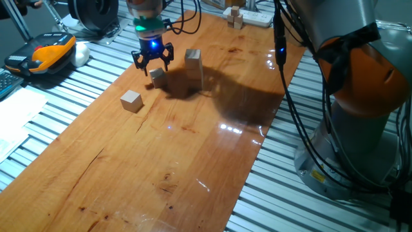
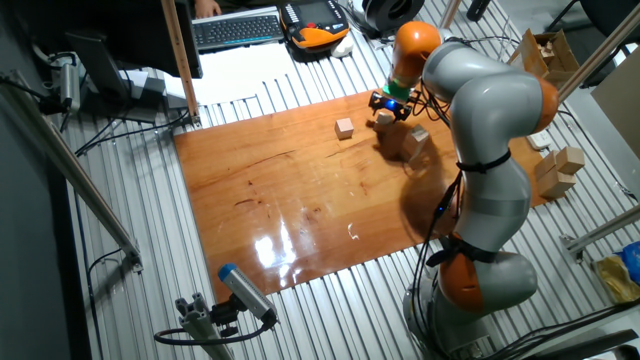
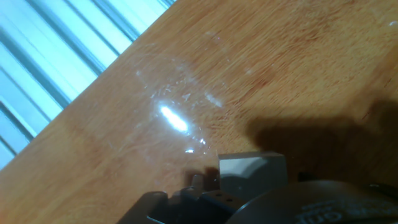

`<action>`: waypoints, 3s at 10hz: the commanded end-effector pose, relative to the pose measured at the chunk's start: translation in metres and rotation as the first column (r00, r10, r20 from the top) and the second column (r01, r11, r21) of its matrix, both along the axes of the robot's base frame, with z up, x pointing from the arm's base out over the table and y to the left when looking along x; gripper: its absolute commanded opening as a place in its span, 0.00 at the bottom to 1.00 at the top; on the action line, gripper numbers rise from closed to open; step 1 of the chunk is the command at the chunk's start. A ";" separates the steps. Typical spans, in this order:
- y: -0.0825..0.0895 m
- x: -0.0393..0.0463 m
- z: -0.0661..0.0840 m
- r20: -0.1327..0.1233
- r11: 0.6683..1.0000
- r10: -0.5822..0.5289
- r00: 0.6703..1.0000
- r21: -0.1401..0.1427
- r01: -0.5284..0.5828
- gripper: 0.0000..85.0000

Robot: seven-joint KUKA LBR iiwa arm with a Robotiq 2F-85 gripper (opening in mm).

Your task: Stack the blocks in a vertical line of five

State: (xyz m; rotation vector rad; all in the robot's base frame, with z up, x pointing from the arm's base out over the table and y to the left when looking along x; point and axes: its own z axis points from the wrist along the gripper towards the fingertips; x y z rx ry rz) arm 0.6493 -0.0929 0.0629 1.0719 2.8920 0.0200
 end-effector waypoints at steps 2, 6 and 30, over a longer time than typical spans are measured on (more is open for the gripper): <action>-0.001 -0.0006 -0.001 -0.002 1.000 0.007 1.000 0.006 -0.007 0.80; 0.003 -0.0039 -0.005 -0.002 1.000 0.004 1.000 -0.005 -0.004 0.80; -0.008 -0.0102 -0.016 0.006 1.000 0.016 1.000 0.019 -0.016 0.80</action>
